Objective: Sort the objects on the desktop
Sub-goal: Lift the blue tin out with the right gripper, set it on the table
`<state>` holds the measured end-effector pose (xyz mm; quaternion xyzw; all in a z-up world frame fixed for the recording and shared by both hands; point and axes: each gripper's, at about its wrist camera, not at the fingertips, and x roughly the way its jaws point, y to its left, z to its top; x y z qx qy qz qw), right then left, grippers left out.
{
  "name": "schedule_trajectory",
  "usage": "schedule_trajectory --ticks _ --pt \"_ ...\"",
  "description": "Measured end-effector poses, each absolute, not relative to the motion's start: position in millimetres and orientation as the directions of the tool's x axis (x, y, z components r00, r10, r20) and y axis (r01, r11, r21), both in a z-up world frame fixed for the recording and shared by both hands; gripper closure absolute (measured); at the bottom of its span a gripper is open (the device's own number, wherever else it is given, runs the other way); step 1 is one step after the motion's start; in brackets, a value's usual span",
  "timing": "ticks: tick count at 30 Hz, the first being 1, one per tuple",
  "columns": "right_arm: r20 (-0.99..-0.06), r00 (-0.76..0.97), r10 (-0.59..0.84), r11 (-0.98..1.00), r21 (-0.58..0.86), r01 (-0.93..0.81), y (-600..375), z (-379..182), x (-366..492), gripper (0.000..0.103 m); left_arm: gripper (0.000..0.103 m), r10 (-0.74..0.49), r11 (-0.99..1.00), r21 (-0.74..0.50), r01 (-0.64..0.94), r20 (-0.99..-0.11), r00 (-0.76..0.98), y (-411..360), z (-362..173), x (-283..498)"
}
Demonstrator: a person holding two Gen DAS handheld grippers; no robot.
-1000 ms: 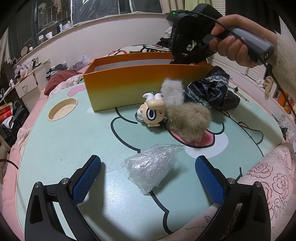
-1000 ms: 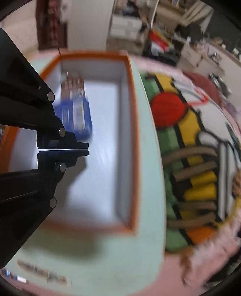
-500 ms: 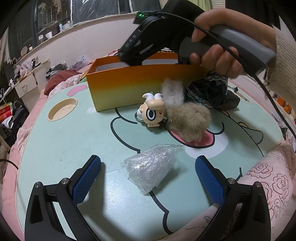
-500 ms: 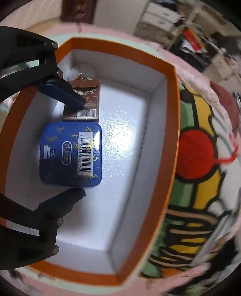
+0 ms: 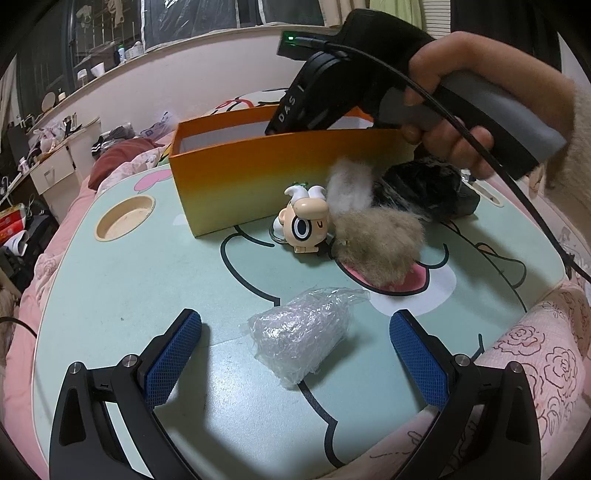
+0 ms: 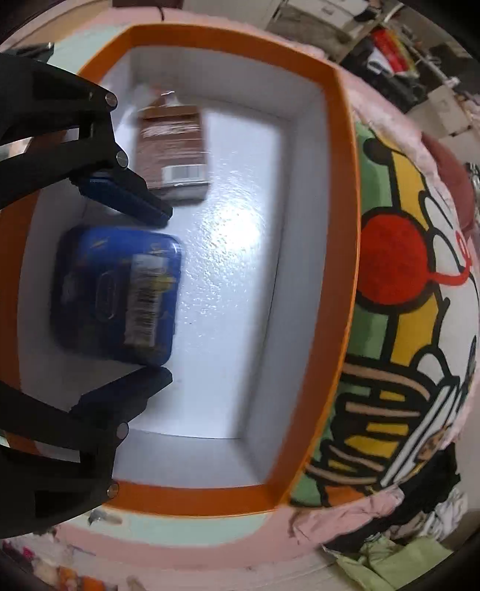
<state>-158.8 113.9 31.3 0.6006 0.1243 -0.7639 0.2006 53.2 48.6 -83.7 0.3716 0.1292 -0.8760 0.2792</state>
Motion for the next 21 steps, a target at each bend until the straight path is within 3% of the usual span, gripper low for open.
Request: schedule_trajectory --ticks 6,11,15,18,21 --pt "-0.928 -0.225 -0.297 -0.914 0.208 0.348 147 51 -181 0.036 0.001 -0.397 -0.808 -0.018 0.589 -0.722 -0.567 49 -83 54" --pt "-0.750 -0.472 -0.464 -0.881 0.333 0.336 166 113 -164 0.037 0.001 -0.399 -0.806 -0.018 0.591 -0.722 -0.566 49 -83 54" --pt "-0.637 -0.517 -0.572 -0.817 0.387 0.428 162 145 -111 0.037 0.001 -0.401 -0.804 -0.018 0.594 -0.722 -0.564 49 -83 55" --pt "-0.630 -0.476 -0.614 -0.780 0.395 0.485 185 145 -48 0.037 0.001 -0.401 -0.803 -0.018 0.596 -0.722 -0.564 49 -83 55" --pt "-0.693 -0.385 -0.609 -0.770 0.401 0.497 198 122 -7 0.036 0.001 -0.405 -0.799 -0.019 0.601 -0.722 -0.561 49 -83 55"
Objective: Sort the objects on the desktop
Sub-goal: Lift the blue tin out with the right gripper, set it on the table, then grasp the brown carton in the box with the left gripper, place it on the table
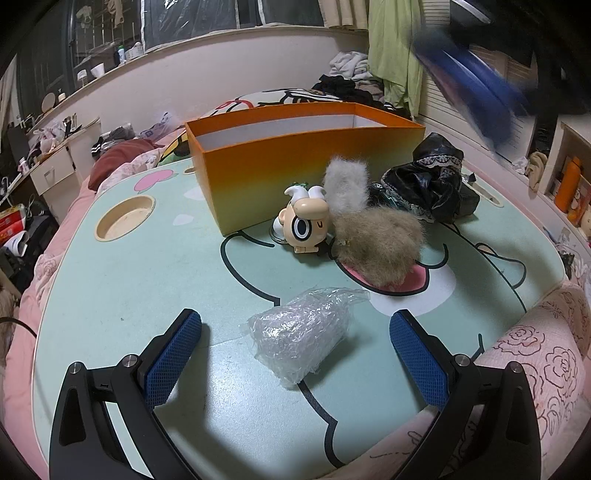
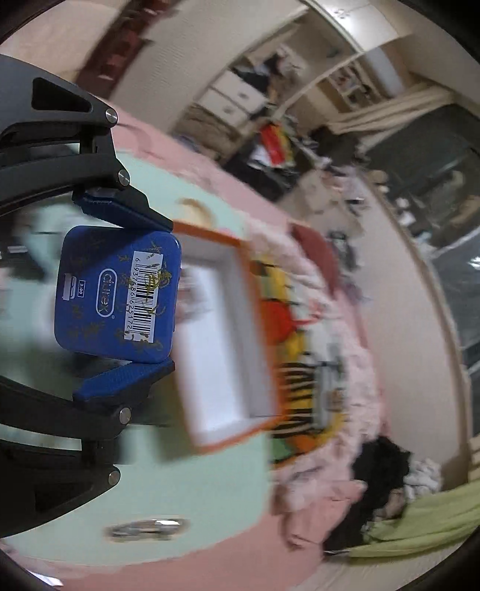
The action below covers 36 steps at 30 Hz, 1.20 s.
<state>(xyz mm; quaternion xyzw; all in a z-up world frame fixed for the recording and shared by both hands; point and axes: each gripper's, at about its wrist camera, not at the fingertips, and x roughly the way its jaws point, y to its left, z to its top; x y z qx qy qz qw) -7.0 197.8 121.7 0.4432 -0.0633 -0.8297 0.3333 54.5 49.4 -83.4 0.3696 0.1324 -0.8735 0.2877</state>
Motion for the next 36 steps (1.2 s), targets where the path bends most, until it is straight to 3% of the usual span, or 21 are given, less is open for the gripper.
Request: schedule_trajectory --ticks 5,10,12,20,24,36 --pt "-0.794 -0.265 -0.548 -0.798 0.401 0.450 195 62 0 0.036 0.001 -0.407 -0.797 -0.019 0.603 -0.722 -0.560 49 -83 55" --pt "-0.721 -0.400 -0.566 -0.816 0.421 0.395 192 60 -14 0.034 0.001 -0.408 -0.796 -0.019 0.605 -0.722 -0.559 49 -83 55" --pt "-0.684 -0.436 -0.586 -0.807 0.438 0.396 199 65 -6 0.018 0.001 -0.408 -0.795 -0.019 0.606 -0.722 -0.559 49 -83 55" --pt "-0.716 -0.503 -0.485 -0.853 0.259 0.454 219 22 44 0.017 0.001 -0.419 -0.782 -0.020 0.622 -0.722 -0.551 49 -83 55" --pt "-0.723 -0.574 -0.384 -0.865 0.064 0.498 199 8 54 0.008 0.001 -0.423 -0.780 -0.017 0.625 -0.721 -0.548 51 -82 56" --pt "-0.726 -0.578 -0.374 -0.867 0.052 0.496 197 2 52 0.005 0.001 -0.428 -0.775 -0.018 0.632 -0.722 -0.545 51 -82 56"
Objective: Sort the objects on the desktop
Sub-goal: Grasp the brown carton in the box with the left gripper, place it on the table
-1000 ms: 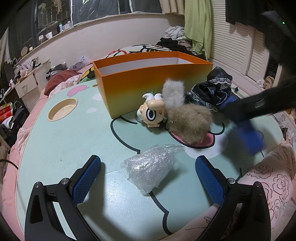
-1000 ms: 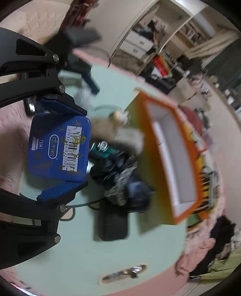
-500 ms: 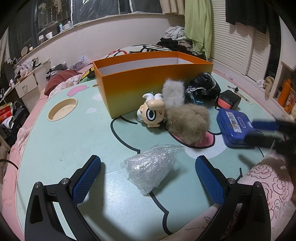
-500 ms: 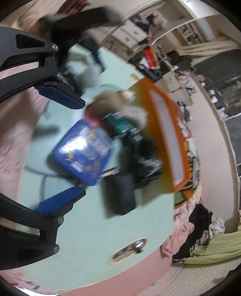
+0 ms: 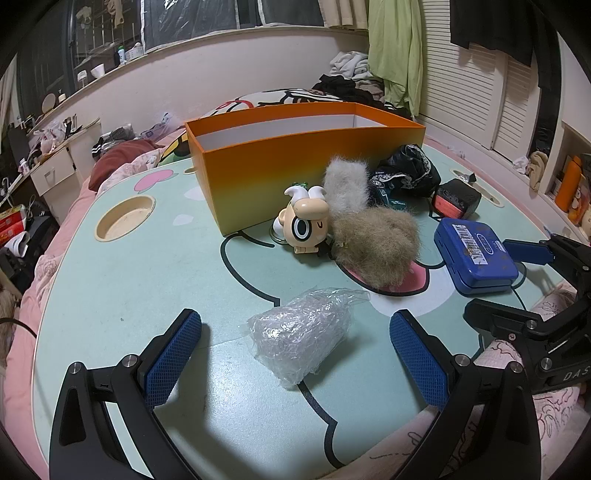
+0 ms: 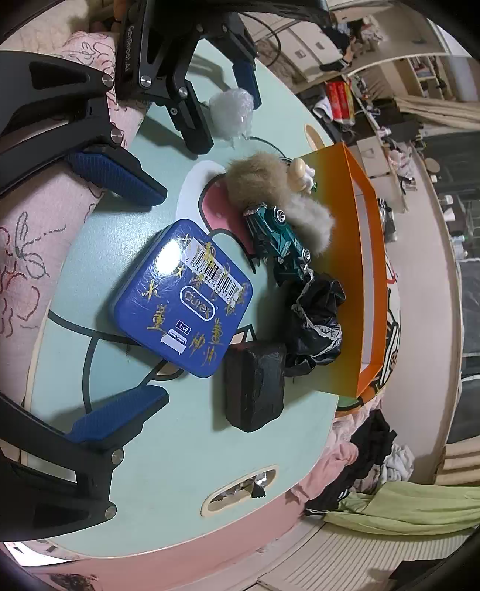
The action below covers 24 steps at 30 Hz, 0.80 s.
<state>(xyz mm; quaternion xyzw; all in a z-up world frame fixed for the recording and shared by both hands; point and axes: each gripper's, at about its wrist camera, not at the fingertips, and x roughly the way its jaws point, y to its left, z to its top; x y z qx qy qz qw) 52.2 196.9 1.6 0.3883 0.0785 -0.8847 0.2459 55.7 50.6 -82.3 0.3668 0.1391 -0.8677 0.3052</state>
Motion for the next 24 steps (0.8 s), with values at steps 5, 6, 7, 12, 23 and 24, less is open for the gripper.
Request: schedule_trajectory --ticks 5,6,7,12,23,24 --pt "-0.726 -0.577 -0.374 -0.866 0.052 0.496 197.2 1.6 52.4 0.004 0.001 -0.429 -0.773 -0.018 0.634 -0.722 -0.543 50.4 -82.5 55.7" --pt "-0.726 -0.577 -0.374 -0.867 0.052 0.496 197.0 1.9 52.2 0.004 0.001 -0.430 -0.772 -0.018 0.635 -0.722 -0.543 50.5 -82.3 55.8" --pt "-0.726 -0.577 -0.374 -0.867 0.052 0.496 197.1 1.9 52.3 0.004 0.001 -0.430 -0.772 -0.018 0.635 -0.722 -0.543 50.8 -81.9 55.9" --pt "-0.726 -0.578 -0.374 -0.867 0.052 0.496 197.2 2.0 52.2 0.004 0.001 -0.432 -0.770 -0.018 0.638 -0.721 -0.541 50.4 -82.3 55.9" --pt "-0.726 -0.576 -0.376 -0.867 0.055 0.496 197.3 3.2 52.8 0.004 0.019 -0.429 -0.772 -0.036 0.635 -0.708 -0.561 55.4 -75.8 62.3" --pt "-0.726 -0.577 -0.375 -0.867 0.054 0.496 197.1 3.3 52.6 0.004 0.020 -0.419 -0.777 -0.045 0.628 -0.706 -0.570 55.1 -72.6 63.1"
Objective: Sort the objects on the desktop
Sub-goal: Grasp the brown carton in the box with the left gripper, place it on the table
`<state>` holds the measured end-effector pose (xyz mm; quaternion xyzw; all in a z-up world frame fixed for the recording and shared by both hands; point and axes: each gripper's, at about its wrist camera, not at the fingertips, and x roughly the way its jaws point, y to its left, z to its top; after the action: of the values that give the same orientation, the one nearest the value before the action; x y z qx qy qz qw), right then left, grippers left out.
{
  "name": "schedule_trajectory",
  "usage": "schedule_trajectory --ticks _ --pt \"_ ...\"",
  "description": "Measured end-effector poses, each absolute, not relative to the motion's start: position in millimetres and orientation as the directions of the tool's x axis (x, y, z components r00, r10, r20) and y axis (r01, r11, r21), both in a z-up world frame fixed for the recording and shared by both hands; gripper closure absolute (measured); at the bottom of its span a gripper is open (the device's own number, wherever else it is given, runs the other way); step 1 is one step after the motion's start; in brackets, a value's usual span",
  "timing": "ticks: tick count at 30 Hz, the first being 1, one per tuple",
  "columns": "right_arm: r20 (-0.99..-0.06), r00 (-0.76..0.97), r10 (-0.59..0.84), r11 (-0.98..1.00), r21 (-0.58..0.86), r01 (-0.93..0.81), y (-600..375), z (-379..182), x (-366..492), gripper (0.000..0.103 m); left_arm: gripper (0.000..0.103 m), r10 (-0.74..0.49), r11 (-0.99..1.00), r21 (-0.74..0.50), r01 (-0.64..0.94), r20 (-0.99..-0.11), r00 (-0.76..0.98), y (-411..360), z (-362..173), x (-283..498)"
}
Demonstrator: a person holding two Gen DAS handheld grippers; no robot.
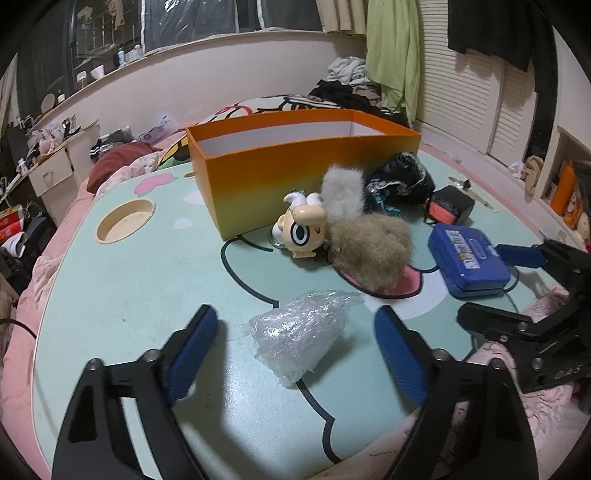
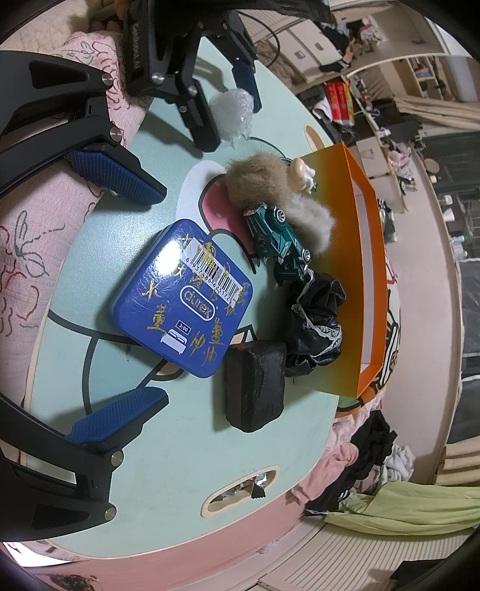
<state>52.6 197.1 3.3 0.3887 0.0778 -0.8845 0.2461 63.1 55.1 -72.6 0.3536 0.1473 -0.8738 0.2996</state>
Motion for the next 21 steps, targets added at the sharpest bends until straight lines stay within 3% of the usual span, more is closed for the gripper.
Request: schedule_trajectory --ticks 5,8,11,13,15,19,21 --pt "-0.727 -0.576 -0.374 -0.867 0.053 0.495 198 4 51 0.003 0.051 -0.381 -0.789 -0.125 0.602 -0.668 -0.639 39 -30 72" --pt "-0.727 -0.576 -0.374 -0.867 0.054 0.495 198 4 52 0.003 0.079 -0.400 -0.772 -0.152 0.617 -0.637 -0.658 11 16 74" --pt "-0.727 -0.576 -0.374 -0.867 0.054 0.495 198 4 52 0.003 0.081 -0.342 -0.741 -0.222 0.634 -0.687 -0.641 -35 43 57" --pt "-0.727 -0.576 -0.374 -0.867 0.054 0.495 198 4 52 0.003 0.077 -0.252 -0.710 -0.247 0.659 -0.785 -0.566 -71 42 32" --pt "-0.727 -0.576 -0.374 -0.867 0.054 0.495 198 4 52 0.003 0.075 -0.153 -0.683 -0.259 0.683 -0.864 -0.479 -95 30 7" --pt "-0.727 -0.576 -0.374 -0.867 0.054 0.495 198 4 52 0.003 0.066 -0.005 -0.733 -0.245 0.635 -0.931 -0.365 -101 -3 -44" --pt "-0.727 -0.576 -0.375 -0.867 0.054 0.495 198 4 52 0.003 0.066 0.005 -0.740 -0.184 0.647 -0.964 -0.267 -103 -25 -66"
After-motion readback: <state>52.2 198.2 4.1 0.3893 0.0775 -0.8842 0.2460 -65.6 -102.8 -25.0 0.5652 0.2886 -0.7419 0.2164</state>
